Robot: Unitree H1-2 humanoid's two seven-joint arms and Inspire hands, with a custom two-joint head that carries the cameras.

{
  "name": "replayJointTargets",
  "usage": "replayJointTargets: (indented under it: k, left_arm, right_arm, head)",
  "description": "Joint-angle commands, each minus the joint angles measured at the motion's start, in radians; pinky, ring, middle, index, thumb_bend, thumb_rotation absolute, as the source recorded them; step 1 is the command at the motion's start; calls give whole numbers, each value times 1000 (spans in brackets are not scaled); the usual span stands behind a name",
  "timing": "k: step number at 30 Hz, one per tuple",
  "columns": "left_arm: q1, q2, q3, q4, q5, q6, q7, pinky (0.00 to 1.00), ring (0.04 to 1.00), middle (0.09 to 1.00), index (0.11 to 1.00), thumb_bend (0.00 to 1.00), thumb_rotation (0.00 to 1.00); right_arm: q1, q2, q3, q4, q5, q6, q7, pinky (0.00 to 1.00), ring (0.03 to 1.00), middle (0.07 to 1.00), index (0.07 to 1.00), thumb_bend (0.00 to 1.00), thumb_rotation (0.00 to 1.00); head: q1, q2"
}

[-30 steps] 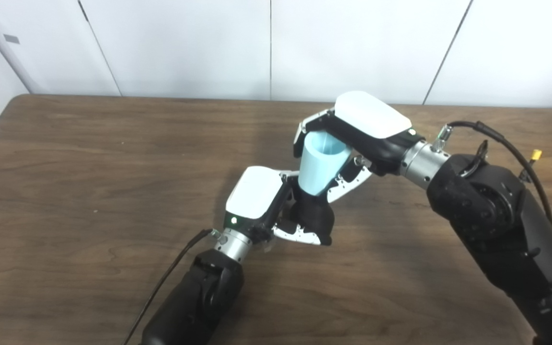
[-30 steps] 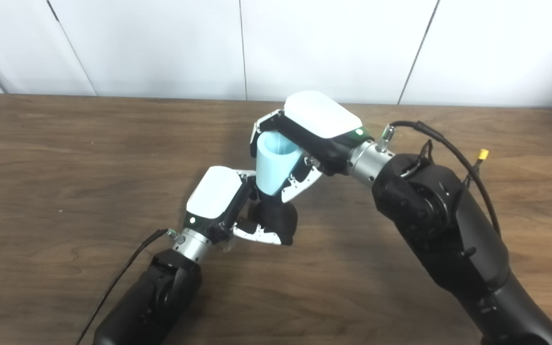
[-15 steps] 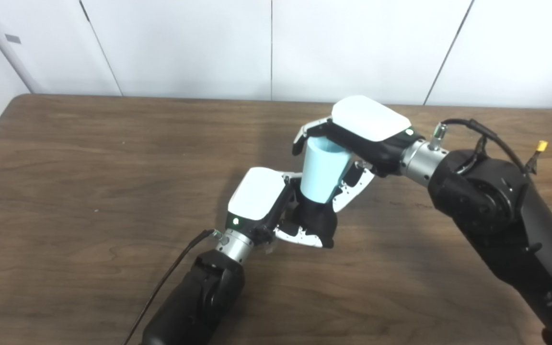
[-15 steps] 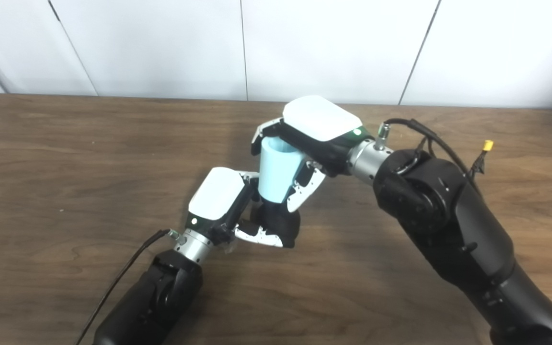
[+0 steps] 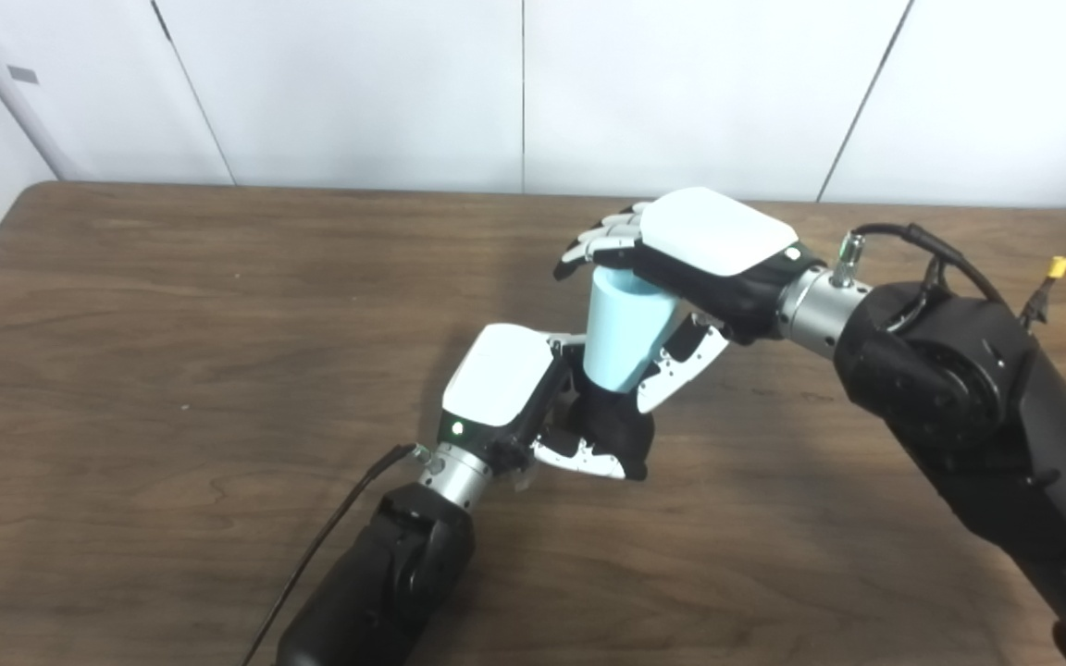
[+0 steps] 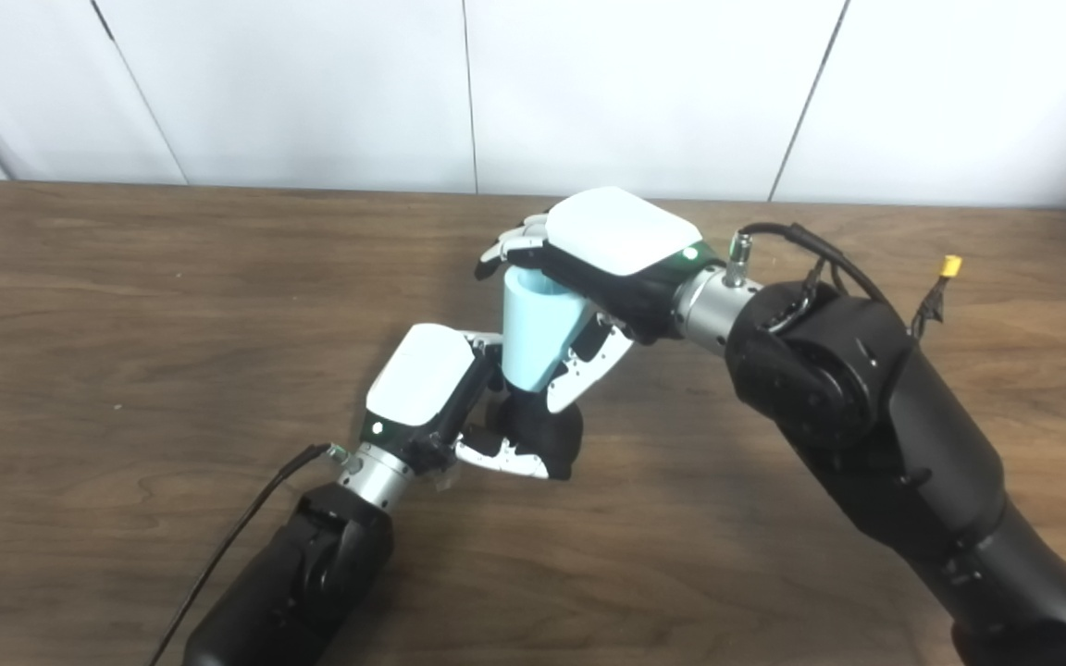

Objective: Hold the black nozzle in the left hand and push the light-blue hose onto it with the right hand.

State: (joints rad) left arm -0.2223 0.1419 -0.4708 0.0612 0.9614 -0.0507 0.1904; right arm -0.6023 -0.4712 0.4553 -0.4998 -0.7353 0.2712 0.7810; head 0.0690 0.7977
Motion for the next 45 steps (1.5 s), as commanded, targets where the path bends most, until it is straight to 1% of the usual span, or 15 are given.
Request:
replayJointTargets:
  k: [1, 5, 11, 16, 19, 23, 28, 32, 33, 35, 36, 37, 38, 42, 45]
  left_arm:
    - [-23, -2, 13, -4, 22, 10, 20, 388, 437, 434, 500, 503, 0]
    - [-25, -1, 12, -6, 24, 16, 11, 394, 446, 439, 500, 503, 0]
    - [-24, -2, 14, -9, 23, 22, 1, 397, 446, 442, 497, 504, 0]
    - [-23, -2, 14, -13, 28, 25, 0, 394, 444, 442, 497, 504, 0]
    - [-22, -3, 15, -14, 25, 25, -3, 390, 438, 436, 498, 504, 0]
    - [-22, -2, 14, -15, 28, 24, -3, 390, 436, 434, 498, 503, 0]
    - [-21, -3, 14, -15, 25, 24, -5, 396, 441, 441, 497, 504, 0]
    - [-21, -3, 13, -17, 27, 26, -10, 398, 444, 440, 497, 504, 0]
    - [-21, -2, 13, -15, 26, 24, -9, 400, 444, 441, 497, 504, 0]
    - [-22, -2, 12, -11, 29, 20, -2, 392, 441, 439, 498, 504, 0]
    - [-22, -2, 12, -10, 31, 19, 3, 391, 441, 439, 498, 504, 0]
    - [-21, -2, 12, -9, 31, 18, 5, 390, 445, 441, 499, 504, 0]
    - [-21, -2, 12, -9, 30, 18, 6, 390, 447, 439, 499, 503, 0]
    - [-21, -1, 12, -8, 26, 13, 6, 392, 442, 432, 500, 503, 0]
    - [-21, 0, 12, -7, 24, 12, 7, 391, 434, 429, 500, 503, 0]
  right_arm:
    - [1, -20, 13, -21, 4, -5, 71, 915, 897, 868, 797, 1000, 422]
    - [3, -20, 12, -55, -12, -3, 92, 904, 894, 864, 793, 994, 406]
    - [23, -15, 1, -117, -42, -14, 119, 872, 885, 848, 789, 909, 373]
    - [49, -9, -9, -154, -82, -19, 142, 864, 887, 856, 812, 813, 422]
    - [67, -1, -18, -170, -102, -19, 144, 871, 897, 867, 836, 790, 461]
    - [84, 10, -30, -175, -115, -25, 140, 873, 922, 890, 878, 779, 482]
    - [93, 18, -59, -151, -100, -34, 117, 877, 938, 909, 908, 769, 510]
    - [94, 32, -88, -134, -75, -42, 95, 874, 951, 926, 933, 757, 566]
    - [98, 38, -101, -126, -62, -47, 77, 875, 953, 928, 938, 755, 574]
    - [103, 47, -119, -109, -43, -65, 43, 886, 964, 956, 975, 747, 667]
    - [106, 53, -127, -95, -36, -75, 20, 889, 966, 962, 983, 746, 687]
    - [108, 59, -134, -83, -30, -83, 0, 892, 975, 983, 993, 749, 741]
    - [109, 63, -139, -74, -25, -89, -13, 898, 983, 992, 997, 746, 772]
    - [114, 79, -167, -30, 5, -122, -77, 931, 999, 1000, 1000, 711, 857]
    - [112, 85, -186, -5, 31, -145, -118, 933, 1000, 1000, 1000, 692, 887]
  head:
    - [1, 1]
    - [-1, 1]
    - [-1, 1]
    - [0, 1]
    - [0, 1]
    - [1, 1]
    - [1, 1]
    - [1, 1]
    - [1, 1]
    - [1, 1]
    - [1, 1]
    - [2, 2]
    - [2, 2]
    - [2, 3]
    - [4, 4]
